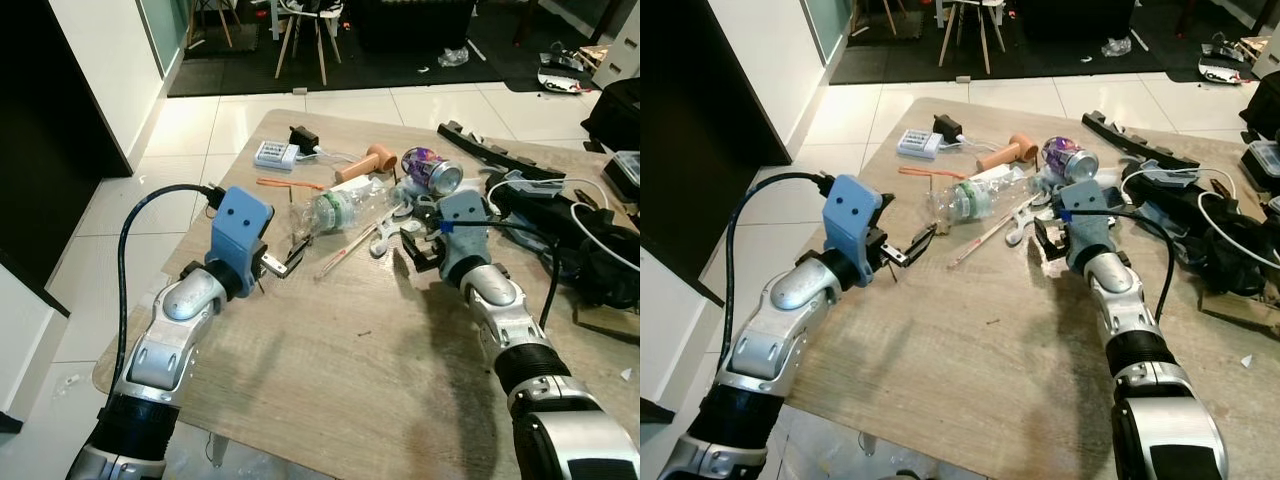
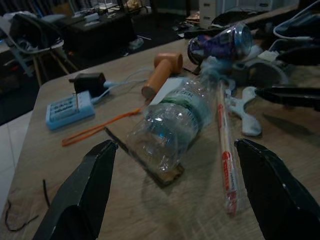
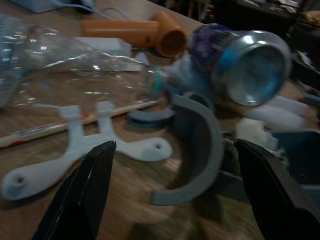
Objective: Picking trash to rubbish bin
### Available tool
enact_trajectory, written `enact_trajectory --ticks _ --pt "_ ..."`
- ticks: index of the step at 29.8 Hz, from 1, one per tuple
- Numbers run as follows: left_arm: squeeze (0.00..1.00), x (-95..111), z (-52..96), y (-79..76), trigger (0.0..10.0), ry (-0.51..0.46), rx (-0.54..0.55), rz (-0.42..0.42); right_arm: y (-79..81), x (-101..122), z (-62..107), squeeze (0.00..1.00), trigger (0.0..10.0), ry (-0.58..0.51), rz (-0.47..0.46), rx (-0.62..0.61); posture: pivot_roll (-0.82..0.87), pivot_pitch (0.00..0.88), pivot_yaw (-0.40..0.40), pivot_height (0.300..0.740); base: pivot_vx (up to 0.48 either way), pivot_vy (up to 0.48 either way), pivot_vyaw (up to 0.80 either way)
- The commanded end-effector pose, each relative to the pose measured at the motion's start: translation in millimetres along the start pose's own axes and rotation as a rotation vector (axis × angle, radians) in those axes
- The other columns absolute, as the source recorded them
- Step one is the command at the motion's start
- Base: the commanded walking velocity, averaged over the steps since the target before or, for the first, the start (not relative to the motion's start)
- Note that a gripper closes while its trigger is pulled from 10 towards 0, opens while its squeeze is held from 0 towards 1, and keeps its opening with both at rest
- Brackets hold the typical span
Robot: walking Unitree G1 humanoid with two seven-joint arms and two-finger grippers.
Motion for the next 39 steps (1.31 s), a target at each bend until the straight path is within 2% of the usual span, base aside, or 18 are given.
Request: enact_trajectory --ticks 1,4,12,17,18,20,23,24,29,32,33,34,36,37,39 --pt "0.00 -5 3.2 -2.0 10.0 0.026 -0.015 -0.003 -1.6 -2 -0.3 0.00 10.0 0.004 -0.022 -0.025 0.00 0.209 0.065 0.740 0.000 0.000 0.00" --pt "0.00 -7 2.8 -3.1 10.0 0.034 -0.021 -0.010 -3.5 -6 0.7 0.00 10.0 0.020 -0.024 -0.046 0.00 0.208 0.066 0.740 0.000 0.000 0.00" --pt "0.00 -5 1.7 -10.5 10.0 0.029 -0.061 -0.003 -3.4 -15 1.9 0.00 10.0 0.048 -0.133 -0.034 0.00 0.209 0.070 0.740 0.000 0.000 0.00" --pt "0.00 3 7.3 -30.9 10.0 -0.012 -0.193 0.033 -0.3 -18 1.7 0.00 10.0 0.060 -0.160 -0.020 0.00 0.208 0.068 0.740 0.000 0.000 0.00" --pt "0.00 3 7.3 -30.9 10.0 -0.012 -0.193 0.033 -0.3 -18 1.7 0.00 10.0 0.060 -0.160 -0.020 0.00 0.208 0.068 0.740 0.000 0.000 0.00" --pt "0.00 8 11.1 -42.9 10.0 -0.031 -0.264 0.066 0.7 -18 1.2 0.00 10.0 0.064 -0.174 -0.022 0.00 0.208 0.068 0.740 0.000 0.000 0.00" --pt "0.00 10 11.9 -45.8 10.0 -0.039 -0.280 0.075 1.1 -18 1.0 0.00 10.0 0.066 -0.177 -0.022 0.00 0.208 0.068 0.740 0.000 0.000 0.00" --pt "0.00 12 14.2 -52.2 10.0 -0.049 -0.320 0.090 1.7 -19 0.9 0.00 10.0 0.067 -0.182 -0.020 0.00 0.208 0.068 0.740 0.000 0.000 0.00" --pt "0.00 17 17.7 -65.1 10.0 -0.065 -0.392 0.106 2.9 -19 0.5 0.00 10.0 0.073 -0.196 -0.015 0.00 0.207 0.068 0.740 0.000 0.000 0.00" --pt "0.00 19 16.4 -64.6 10.0 -0.075 -0.384 0.105 3.2 -20 0.3 0.00 10.0 0.074 -0.207 -0.016 0.00 0.206 0.068 0.740 0.000 0.000 0.00" --pt "0.00 20 15.9 -64.0 10.0 -0.079 -0.382 0.109 3.3 -20 0.2 0.00 9.5 0.074 -0.212 -0.015 0.00 0.207 0.068 0.740 0.000 0.000 0.00" --pt "0.00 21 15.3 -63.7 10.0 -0.082 -0.382 0.110 3.8 -20 0.1 0.00 6.1 0.073 -0.218 -0.013 0.00 0.205 0.068 0.740 0.000 0.000 0.00" --pt "0.00 22 15.4 -63.8 10.0 -0.083 -0.387 0.112 4.5 -19 0.0 0.00 3.7 0.071 -0.225 -0.009 0.00 0.203 0.067 0.740 0.000 0.000 0.00" --pt "0.00 23 15.6 -63.9 10.0 -0.083 -0.389 0.113 5.0 -19 -0.1 0.00 2.7 0.070 -0.226 -0.007 0.00 0.203 0.067 0.740 0.000 0.000 0.00" --pt "0.00 23 16.0 -64.1 10.0 -0.083 -0.391 0.114 5.4 -19 -0.1 0.00 2.7 0.070 -0.226 -0.005 0.00 0.203 0.067 0.740 0.000 0.000 0.00"
Point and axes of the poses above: a point about 5 cm out from each wrist's last joint towards the gripper, its own z axis pointing back from the gripper into the wrist, its own x axis along the axis of the wrist's last joint, y = z × x, the point moved 5 cm from there along -z, pointing out of the wrist towards the gripper, and after that the axes turned 9 degrees about z, right-handed, at the moved point
